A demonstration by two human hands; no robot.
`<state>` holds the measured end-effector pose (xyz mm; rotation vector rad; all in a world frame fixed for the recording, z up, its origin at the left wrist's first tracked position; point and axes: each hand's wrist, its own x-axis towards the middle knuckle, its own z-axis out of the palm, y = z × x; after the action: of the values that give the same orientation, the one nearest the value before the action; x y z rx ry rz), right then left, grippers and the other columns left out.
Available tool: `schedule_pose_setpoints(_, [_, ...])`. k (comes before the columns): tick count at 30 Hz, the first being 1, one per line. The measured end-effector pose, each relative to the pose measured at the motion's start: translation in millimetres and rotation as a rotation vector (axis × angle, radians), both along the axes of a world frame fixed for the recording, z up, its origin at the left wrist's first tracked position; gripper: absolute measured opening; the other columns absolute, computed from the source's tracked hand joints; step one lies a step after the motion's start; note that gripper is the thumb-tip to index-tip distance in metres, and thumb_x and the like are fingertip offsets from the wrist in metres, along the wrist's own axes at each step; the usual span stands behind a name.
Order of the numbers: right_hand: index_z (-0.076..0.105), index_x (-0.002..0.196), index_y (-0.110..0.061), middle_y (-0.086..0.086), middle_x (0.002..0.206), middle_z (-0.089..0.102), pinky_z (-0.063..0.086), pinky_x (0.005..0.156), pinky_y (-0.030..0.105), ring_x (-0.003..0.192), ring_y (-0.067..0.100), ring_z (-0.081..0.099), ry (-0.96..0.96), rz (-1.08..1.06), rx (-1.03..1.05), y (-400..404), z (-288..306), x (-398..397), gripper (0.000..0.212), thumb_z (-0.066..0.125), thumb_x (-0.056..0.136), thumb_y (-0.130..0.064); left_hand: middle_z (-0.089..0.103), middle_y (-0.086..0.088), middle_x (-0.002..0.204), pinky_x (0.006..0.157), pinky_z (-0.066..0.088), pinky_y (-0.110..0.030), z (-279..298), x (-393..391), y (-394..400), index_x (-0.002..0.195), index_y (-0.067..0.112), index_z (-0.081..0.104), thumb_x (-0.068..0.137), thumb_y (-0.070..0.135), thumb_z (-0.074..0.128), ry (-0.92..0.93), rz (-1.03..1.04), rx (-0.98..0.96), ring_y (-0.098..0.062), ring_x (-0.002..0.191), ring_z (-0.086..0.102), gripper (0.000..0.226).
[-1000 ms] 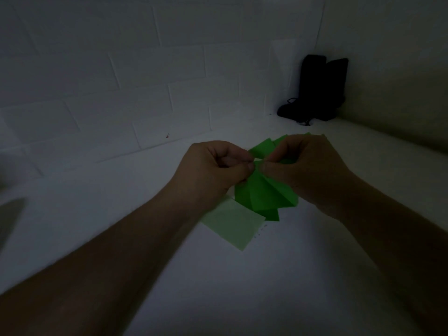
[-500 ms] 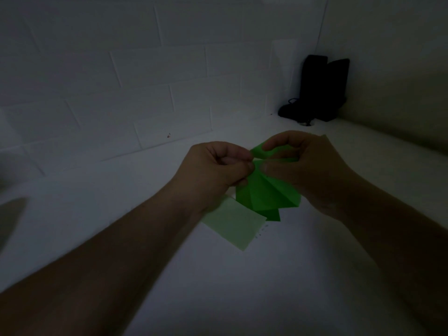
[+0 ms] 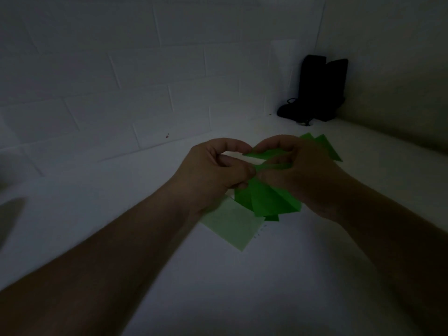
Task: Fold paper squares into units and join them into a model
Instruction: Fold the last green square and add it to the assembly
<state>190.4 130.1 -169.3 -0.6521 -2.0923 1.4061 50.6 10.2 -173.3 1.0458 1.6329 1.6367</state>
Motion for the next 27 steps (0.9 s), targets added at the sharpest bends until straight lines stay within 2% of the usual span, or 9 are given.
schedule_pose_setpoints(2, [0.071, 0.101, -0.03, -0.002, 0.082, 0.077, 0.062, 0.07, 0.032, 0.077, 0.015, 0.075, -0.005, 0.011, 0.006, 0.3, 0.2, 0.4, 0.042, 0.081, 0.077, 0.003, 0.074, -0.025, 0.08, 0.076, 0.062, -0.036, 0.6, 0.5, -0.5, 0.104, 0.014, 0.072, 0.083, -0.007, 0.076, -0.006, 0.0, 0.002, -0.025, 0.069, 0.069, 0.029])
schedule_pose_setpoints(4, [0.071, 0.104, -0.029, 0.001, 0.083, 0.077, 0.062, 0.072, 0.033, 0.078, 0.016, 0.075, 0.008, 0.015, -0.014, 0.6, 0.8, 0.6, 0.045, 0.08, 0.077, 0.005, 0.076, -0.021, 0.083, 0.08, 0.062, -0.039, 0.9, 0.9, -0.5, 0.106, 0.015, 0.071, 0.082, -0.005, 0.078, 0.006, 0.005, -0.002, -0.029, 0.073, 0.071, 0.032])
schedule_pose_setpoints(10, [0.067, 0.116, -0.029, -0.001, 0.082, 0.078, 0.059, 0.063, 0.025, 0.075, 0.013, 0.075, 0.002, 0.046, -0.032, 0.0, 0.0, 1.1, 0.054, 0.073, 0.079, 0.011, 0.078, -0.018, 0.088, 0.081, 0.063, -0.04, 0.4, 2.8, -0.4, 0.112, 0.016, 0.068, 0.085, -0.005, 0.075, 0.034, 0.003, 0.003, -0.032, 0.082, 0.076, 0.035])
schedule_pose_setpoints(15, [0.065, 0.124, -0.035, 0.002, 0.094, 0.076, 0.065, 0.071, 0.039, 0.08, 0.02, 0.075, -0.025, 0.002, -0.019, 2.9, -2.0, 0.6, 0.063, 0.075, 0.078, 0.007, 0.078, -0.018, 0.089, 0.082, 0.064, -0.041, 0.5, 1.3, -0.2, 0.117, 0.014, 0.065, 0.086, -0.006, 0.073, -0.009, 0.009, 0.027, -0.029, 0.08, 0.075, 0.037])
schedule_pose_setpoints(20, [0.06, 0.133, -0.035, 0.002, 0.101, 0.073, 0.064, 0.072, 0.037, 0.083, 0.019, 0.075, -0.028, 0.003, -0.008, 2.8, -2.7, 0.7, 0.071, 0.076, 0.077, 0.005, 0.077, -0.021, 0.093, 0.087, 0.062, -0.044, -0.1, -0.7, -0.4, 0.119, 0.013, 0.064, 0.087, -0.006, 0.073, -0.021, 0.019, 0.038, -0.038, 0.091, 0.075, 0.038])
schedule_pose_setpoints(24, [0.056, 0.136, -0.037, -0.009, 0.105, 0.061, 0.063, 0.07, 0.028, 0.086, 0.016, 0.07, -0.043, 0.001, 0.019, -0.2, 0.6, 1.9, 0.073, 0.076, 0.079, 0.004, 0.073, -0.032, 0.1, 0.092, 0.06, -0.049, -0.4, -3.0, 1.1, 0.119, 0.014, 0.064, 0.087, -0.007, 0.072, -0.041, 0.046, 0.064, -0.037, 0.091, 0.073, 0.039])
schedule_pose_setpoints(27, [0.057, 0.134, -0.037, -0.002, 0.103, 0.063, 0.064, 0.068, 0.033, 0.086, 0.024, 0.07, -0.024, 0.0, 0.013, -1.0, 1.0, 1.3, 0.074, 0.071, 0.078, 0.009, 0.074, -0.03, 0.1, 0.093, 0.06, -0.049, -1.1, -3.2, 2.2, 0.119, 0.014, 0.065, 0.087, -0.007, 0.073, -0.051, 0.037, 0.063, -0.039, 0.094, 0.074, 0.039])
